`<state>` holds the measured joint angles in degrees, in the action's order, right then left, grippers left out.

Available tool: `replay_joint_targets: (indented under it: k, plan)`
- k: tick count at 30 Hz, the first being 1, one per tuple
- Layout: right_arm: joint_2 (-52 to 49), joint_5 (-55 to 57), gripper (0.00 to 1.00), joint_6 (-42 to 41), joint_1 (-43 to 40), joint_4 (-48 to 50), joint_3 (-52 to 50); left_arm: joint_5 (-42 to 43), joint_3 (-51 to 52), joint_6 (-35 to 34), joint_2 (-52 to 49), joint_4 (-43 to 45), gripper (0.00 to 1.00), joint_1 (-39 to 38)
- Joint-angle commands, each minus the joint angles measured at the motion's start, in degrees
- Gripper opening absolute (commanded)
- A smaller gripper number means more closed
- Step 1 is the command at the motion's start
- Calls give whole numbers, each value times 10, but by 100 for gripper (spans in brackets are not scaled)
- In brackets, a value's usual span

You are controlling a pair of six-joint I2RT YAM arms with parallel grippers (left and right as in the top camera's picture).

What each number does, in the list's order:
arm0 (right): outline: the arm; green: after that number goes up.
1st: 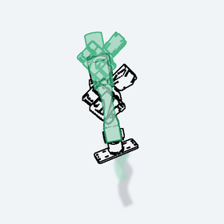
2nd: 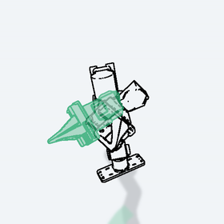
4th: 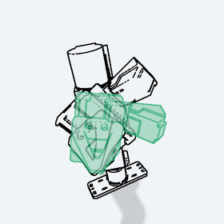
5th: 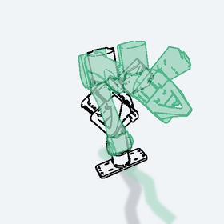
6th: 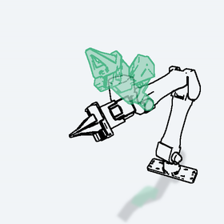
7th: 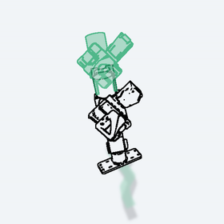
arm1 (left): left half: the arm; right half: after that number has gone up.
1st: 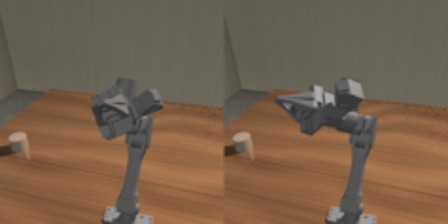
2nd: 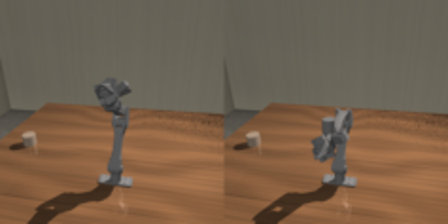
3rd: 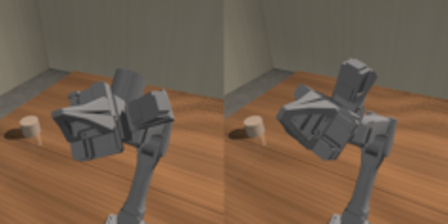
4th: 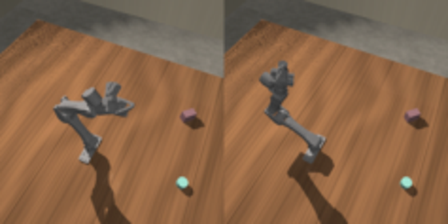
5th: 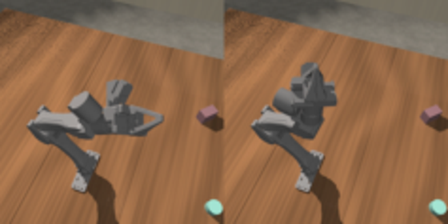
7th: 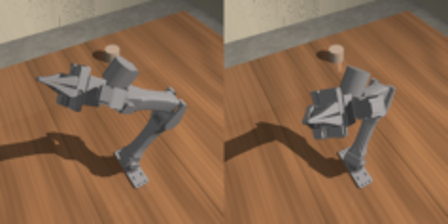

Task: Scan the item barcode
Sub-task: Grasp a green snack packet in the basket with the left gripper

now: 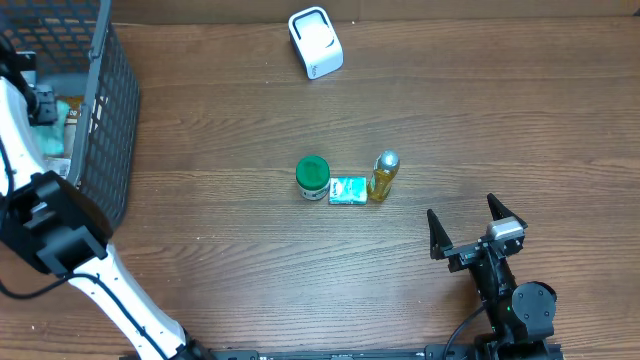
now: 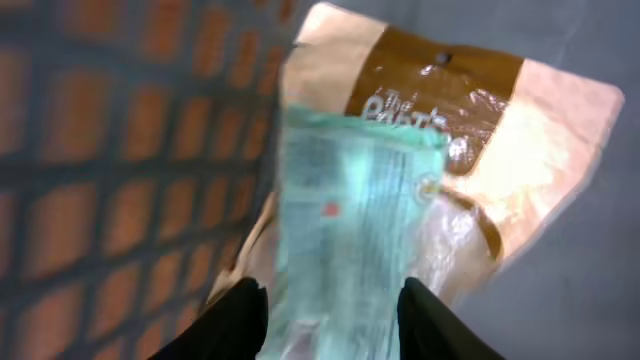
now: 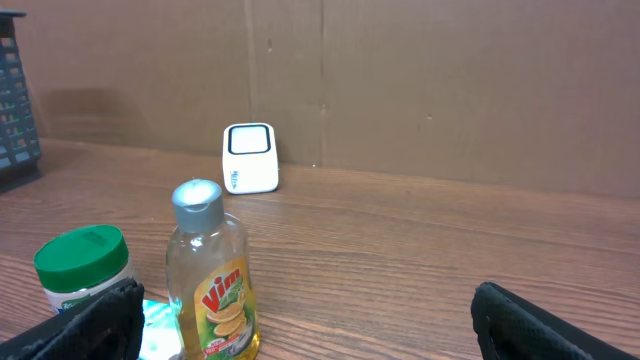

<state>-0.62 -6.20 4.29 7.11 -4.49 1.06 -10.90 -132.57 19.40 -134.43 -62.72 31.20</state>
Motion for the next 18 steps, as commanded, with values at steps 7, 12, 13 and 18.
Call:
replay_joint_targets:
  k: [7,12,13,18]
  plan:
    - [4,-3,100,1,-1,3,-6,-22,15,-49,25,-65,41,4]
    - [4,-3,100,1,-1,3,-6,36,46,-48,25,-43,79,4]
    - [4,-3,100,1,-1,3,-6,50,54,-45,25,-33,82,4]
    - [4,-3,100,1,-1,3,-6,78,99,8,25,40,98,3]
